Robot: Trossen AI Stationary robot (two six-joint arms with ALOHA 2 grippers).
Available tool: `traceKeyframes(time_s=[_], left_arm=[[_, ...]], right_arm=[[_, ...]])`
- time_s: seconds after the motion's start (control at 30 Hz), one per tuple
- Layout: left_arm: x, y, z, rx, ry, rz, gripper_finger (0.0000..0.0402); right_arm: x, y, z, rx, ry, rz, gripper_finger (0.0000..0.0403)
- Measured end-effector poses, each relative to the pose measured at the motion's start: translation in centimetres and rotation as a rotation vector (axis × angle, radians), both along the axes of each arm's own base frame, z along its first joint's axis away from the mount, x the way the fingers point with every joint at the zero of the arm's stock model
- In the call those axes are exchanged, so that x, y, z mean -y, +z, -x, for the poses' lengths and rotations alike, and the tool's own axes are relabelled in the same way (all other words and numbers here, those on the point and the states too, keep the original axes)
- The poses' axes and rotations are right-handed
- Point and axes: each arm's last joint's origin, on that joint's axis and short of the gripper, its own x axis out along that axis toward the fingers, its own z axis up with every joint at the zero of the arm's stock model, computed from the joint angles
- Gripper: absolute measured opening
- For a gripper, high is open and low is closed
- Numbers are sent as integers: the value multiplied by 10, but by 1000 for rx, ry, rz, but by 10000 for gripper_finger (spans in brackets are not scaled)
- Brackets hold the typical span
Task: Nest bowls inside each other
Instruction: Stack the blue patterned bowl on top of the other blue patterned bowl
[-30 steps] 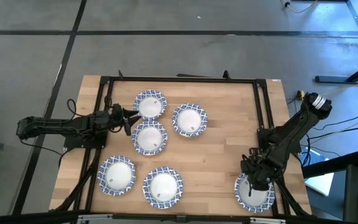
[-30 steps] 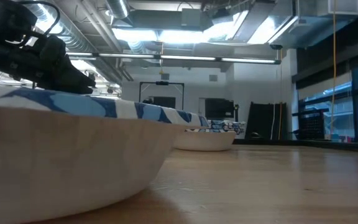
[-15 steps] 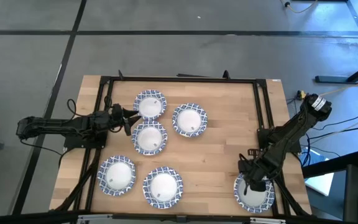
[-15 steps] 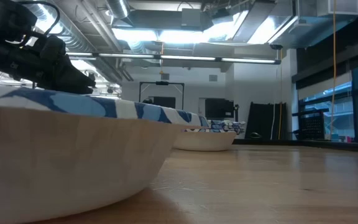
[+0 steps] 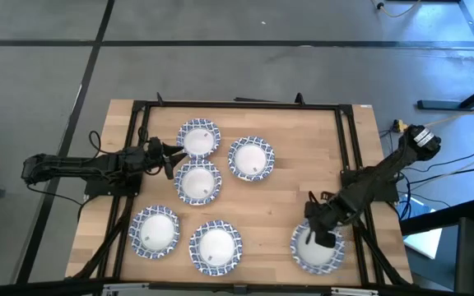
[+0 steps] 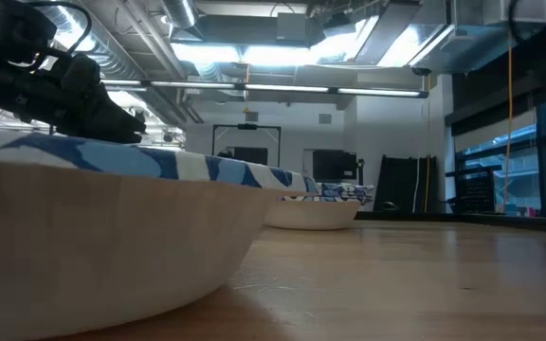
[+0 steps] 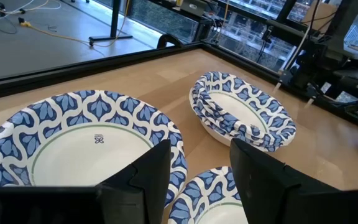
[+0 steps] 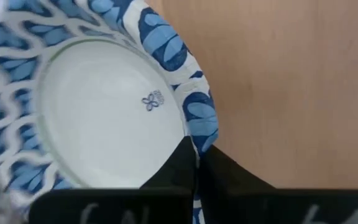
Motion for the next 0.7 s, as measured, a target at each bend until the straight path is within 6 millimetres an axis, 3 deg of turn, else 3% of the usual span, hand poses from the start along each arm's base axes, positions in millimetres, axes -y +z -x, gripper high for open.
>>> traceKeyframes(time_s=[0.37,0.53,0.7], left_arm=[[0,0,0,-1,0,2,160],[0,0,0,0,0,1,160],[0,0,0,-3,0,1,160]], right_arm=[[51,75,-70,257,-223,-58,4],[87,116,-91,461,-376,91,8],[122,138,-106,632,-442,226,6]])
